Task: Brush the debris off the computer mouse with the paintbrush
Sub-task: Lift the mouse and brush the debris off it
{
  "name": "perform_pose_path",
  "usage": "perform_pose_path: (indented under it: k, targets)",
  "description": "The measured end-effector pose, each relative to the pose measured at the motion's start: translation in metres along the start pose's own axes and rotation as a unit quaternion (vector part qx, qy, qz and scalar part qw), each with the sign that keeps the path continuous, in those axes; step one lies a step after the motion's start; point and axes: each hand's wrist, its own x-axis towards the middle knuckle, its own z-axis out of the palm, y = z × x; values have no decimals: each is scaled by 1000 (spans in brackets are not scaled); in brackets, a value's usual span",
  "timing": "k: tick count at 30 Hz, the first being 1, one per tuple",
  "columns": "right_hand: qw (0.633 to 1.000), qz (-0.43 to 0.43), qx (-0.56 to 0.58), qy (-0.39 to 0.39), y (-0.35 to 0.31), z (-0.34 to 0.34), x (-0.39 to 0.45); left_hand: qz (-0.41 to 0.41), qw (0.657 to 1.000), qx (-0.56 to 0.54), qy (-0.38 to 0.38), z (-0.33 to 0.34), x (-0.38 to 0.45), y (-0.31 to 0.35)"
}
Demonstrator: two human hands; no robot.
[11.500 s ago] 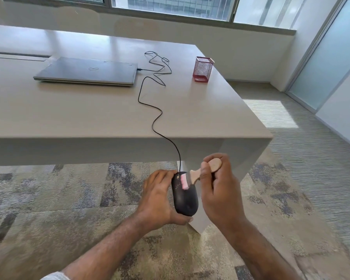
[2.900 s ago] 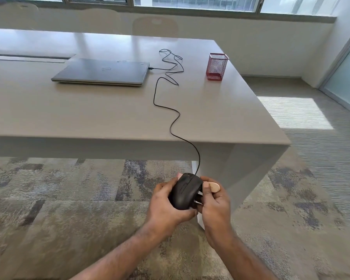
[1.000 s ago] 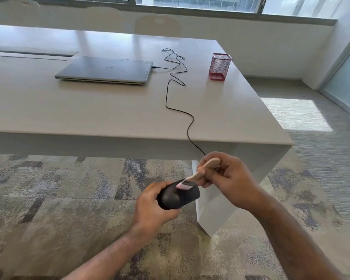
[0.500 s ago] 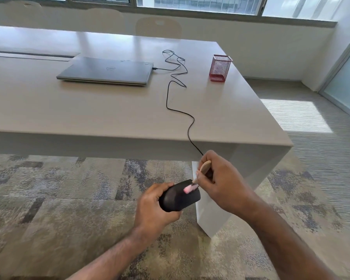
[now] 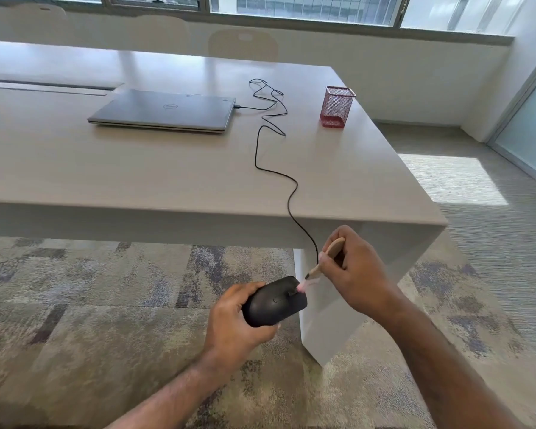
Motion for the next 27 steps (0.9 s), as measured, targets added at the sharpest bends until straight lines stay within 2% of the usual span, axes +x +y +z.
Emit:
perform_pose_path:
  k: [5, 6, 9, 13, 18, 21, 27]
  targets:
    - [979, 54, 195, 22, -4, -7, 1, -2, 1000, -17, -4, 0, 0, -1]
    - [977, 54, 206, 19, -5, -6, 1, -3, 1000, -20, -6, -1, 0, 0]
    - [990, 55, 130, 9, -3, -3, 0, 3, 999, -35, -6, -1, 0, 0]
    - [996, 63, 48, 39, 7, -6, 1, 9, 999, -37, -3, -2, -3, -2]
    - [987, 71, 119, 79, 1, -10, 2, -2, 999, -44, -11, -2, -3, -4]
    - [979, 75, 182, 53, -2, -7, 6, -6, 998, -54, -12, -1, -2, -5]
    - [990, 78, 110, 28, 8, 5, 13, 21, 999, -45, -9, 0, -2, -6]
